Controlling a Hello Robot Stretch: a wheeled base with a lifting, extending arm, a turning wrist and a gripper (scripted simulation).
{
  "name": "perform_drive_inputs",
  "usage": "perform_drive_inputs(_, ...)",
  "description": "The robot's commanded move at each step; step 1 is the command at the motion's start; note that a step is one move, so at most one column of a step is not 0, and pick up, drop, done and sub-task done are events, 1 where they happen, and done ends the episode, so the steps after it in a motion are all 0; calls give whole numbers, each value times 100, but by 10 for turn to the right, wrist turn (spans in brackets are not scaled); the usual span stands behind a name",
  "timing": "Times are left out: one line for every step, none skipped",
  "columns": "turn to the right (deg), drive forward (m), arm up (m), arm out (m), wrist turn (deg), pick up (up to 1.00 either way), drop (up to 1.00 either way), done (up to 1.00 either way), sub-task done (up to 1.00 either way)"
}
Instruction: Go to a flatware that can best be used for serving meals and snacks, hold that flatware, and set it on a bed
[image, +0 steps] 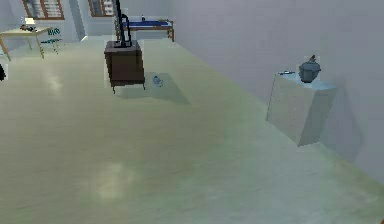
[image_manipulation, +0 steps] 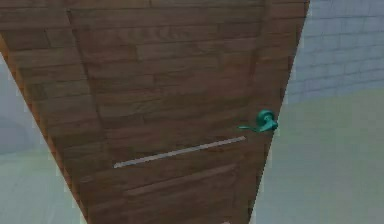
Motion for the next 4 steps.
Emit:
perform_drive_inputs(-210,0,0,0,0,0,0,0,0)
perform_drive_inputs(0,65,0,0,0,0,0,0,0)
perform_drive_inputs(-210,0,0,0,0,0,0,0,0)
perform_drive_inputs(0,100,0,0,0,0,0,0,0)
